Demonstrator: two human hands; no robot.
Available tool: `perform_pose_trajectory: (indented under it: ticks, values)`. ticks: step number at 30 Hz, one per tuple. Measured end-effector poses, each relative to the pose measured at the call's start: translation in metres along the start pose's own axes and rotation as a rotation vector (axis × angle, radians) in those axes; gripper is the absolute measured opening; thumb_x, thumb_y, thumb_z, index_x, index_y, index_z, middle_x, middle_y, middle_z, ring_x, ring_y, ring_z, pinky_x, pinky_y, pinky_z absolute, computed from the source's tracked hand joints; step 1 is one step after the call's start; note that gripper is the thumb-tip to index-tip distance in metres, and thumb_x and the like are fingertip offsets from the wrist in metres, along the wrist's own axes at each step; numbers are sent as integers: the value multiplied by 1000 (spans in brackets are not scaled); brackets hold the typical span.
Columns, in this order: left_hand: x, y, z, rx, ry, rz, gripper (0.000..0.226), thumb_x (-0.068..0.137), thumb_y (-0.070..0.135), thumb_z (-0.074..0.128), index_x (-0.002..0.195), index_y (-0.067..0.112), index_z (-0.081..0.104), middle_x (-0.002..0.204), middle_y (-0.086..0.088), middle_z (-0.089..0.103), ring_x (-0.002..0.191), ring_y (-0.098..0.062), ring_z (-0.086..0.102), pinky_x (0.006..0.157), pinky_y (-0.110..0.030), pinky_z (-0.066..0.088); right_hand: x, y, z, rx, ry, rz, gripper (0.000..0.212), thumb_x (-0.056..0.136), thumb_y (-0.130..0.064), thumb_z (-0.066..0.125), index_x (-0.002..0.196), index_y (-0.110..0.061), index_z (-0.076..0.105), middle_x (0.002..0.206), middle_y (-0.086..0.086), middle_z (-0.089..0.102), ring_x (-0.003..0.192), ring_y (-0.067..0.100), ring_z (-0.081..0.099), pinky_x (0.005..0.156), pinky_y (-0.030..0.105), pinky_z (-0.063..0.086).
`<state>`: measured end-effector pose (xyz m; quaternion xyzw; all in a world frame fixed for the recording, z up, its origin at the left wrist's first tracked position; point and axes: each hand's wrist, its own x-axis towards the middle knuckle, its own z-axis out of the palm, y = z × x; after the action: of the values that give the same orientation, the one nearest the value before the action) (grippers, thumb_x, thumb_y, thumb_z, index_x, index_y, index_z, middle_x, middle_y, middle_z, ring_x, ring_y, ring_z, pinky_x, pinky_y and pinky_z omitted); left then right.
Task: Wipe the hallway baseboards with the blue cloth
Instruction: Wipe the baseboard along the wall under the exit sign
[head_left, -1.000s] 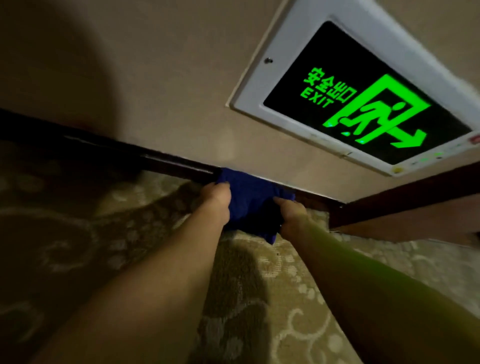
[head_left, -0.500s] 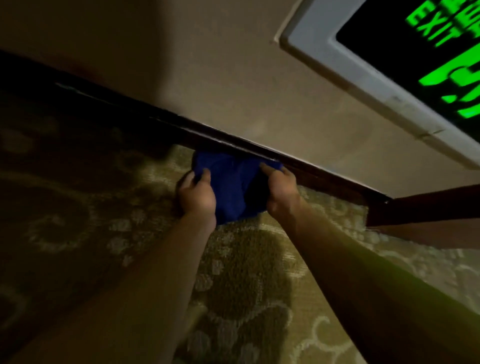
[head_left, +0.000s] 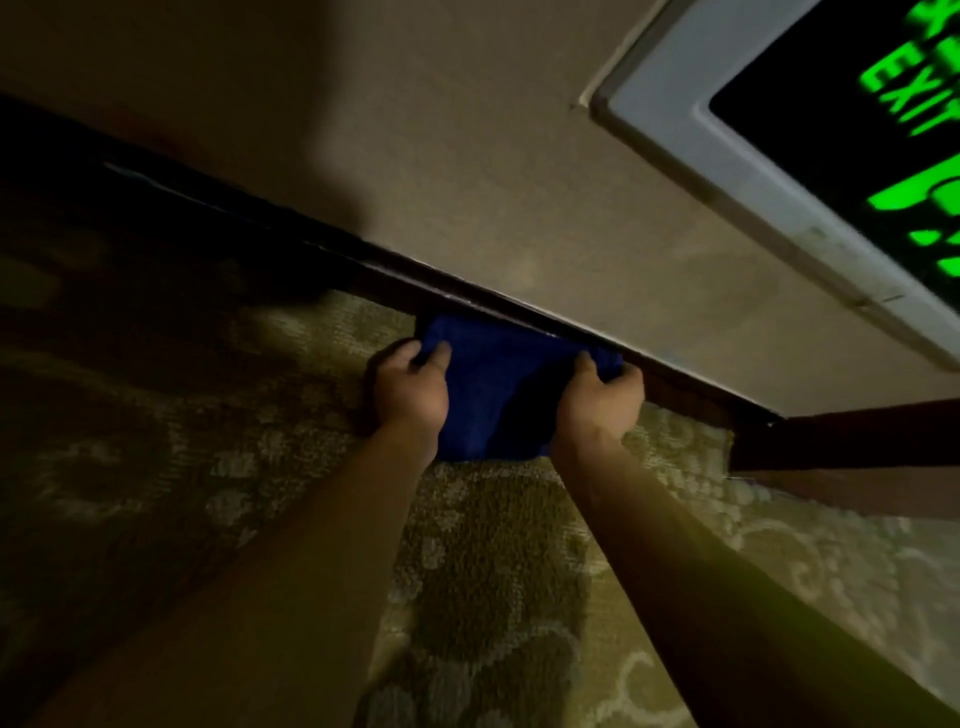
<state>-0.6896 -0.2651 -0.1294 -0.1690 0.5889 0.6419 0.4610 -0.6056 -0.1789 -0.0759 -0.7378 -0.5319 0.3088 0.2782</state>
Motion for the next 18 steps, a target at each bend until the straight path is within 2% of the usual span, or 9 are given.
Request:
perform_pose_trajectory:
  ticks: [3, 5, 7, 8, 10, 13, 14, 16, 18]
  values:
    - [0, 0, -3, -9, -17, -5, 51, 95, 24, 62, 143, 14, 47, 139, -9, 54, 123, -27, 54, 107, -44, 45, -22, -7, 12, -69, 9, -171, 28, 93, -17, 55, 116, -2, 58, 114, 18, 65, 110, 35, 59, 96, 37, 44]
    - [0, 1, -5, -15, -24, 9, 41, 96, 21, 60, 136, 12, 54, 125, -6, 61, 114, -26, 59, 104, -47, 47, -48, -8, 28, -154, -79, -410, 21, 92, -16, 54, 108, -5, 59, 107, 17, 67, 102, 34, 61, 86, 34, 42]
    - [0, 1, -7, -34, -43, 34, 27, 97, 17, 58, 122, 10, 63, 117, -11, 69, 107, -31, 66, 99, -53, 50, -63, -10, 35, -244, -185, -565, 14, 91, -18, 53, 99, -9, 60, 98, 13, 69, 93, 31, 63, 78, 33, 43]
    - [-1, 2, -7, -31, -40, 33, 26, 97, 17, 57, 121, 10, 64, 115, -13, 70, 105, -32, 66, 98, -54, 51, -62, -12, 35, -258, -203, -576, 13, 90, -19, 54, 97, -10, 61, 96, 12, 69, 91, 30, 63, 78, 34, 44]
    - [-4, 4, -6, -3, -20, 9, 33, 98, 20, 57, 130, 12, 58, 125, -13, 65, 111, -31, 63, 100, -51, 50, -47, -11, 24, -224, -162, -501, 16, 90, -20, 57, 99, -9, 64, 96, 14, 70, 93, 32, 65, 83, 38, 48]
    - [-2, 7, -6, -46, -28, -23, 47, 95, 22, 62, 140, 13, 50, 138, -13, 55, 121, -30, 56, 105, -48, 46, -23, -9, 7, -150, 2, -208, 23, 91, -19, 57, 108, -7, 65, 107, 17, 69, 105, 35, 62, 91, 37, 45]
    - [-1, 7, -6, -62, -28, -21, 48, 95, 22, 63, 140, 13, 49, 139, -13, 54, 122, -30, 55, 106, -48, 46, -22, -9, 7, -166, 24, -172, 24, 92, -19, 56, 110, -6, 64, 110, 17, 68, 107, 36, 61, 91, 36, 44]
    - [-2, 6, -6, -62, -26, -23, 46, 95, 21, 63, 139, 13, 50, 138, -13, 55, 122, -31, 56, 105, -48, 46, -33, -12, 17, -264, 32, -261, 24, 92, -19, 54, 112, -8, 62, 111, 16, 68, 108, 36, 60, 89, 36, 43]
    - [-2, 4, -7, -76, -32, -9, 27, 96, 18, 61, 122, 14, 61, 130, -16, 61, 116, -33, 60, 103, -51, 47, -52, -10, 30, -325, -37, -486, 18, 91, -19, 52, 105, -10, 61, 104, 13, 69, 99, 33, 62, 78, 35, 42]
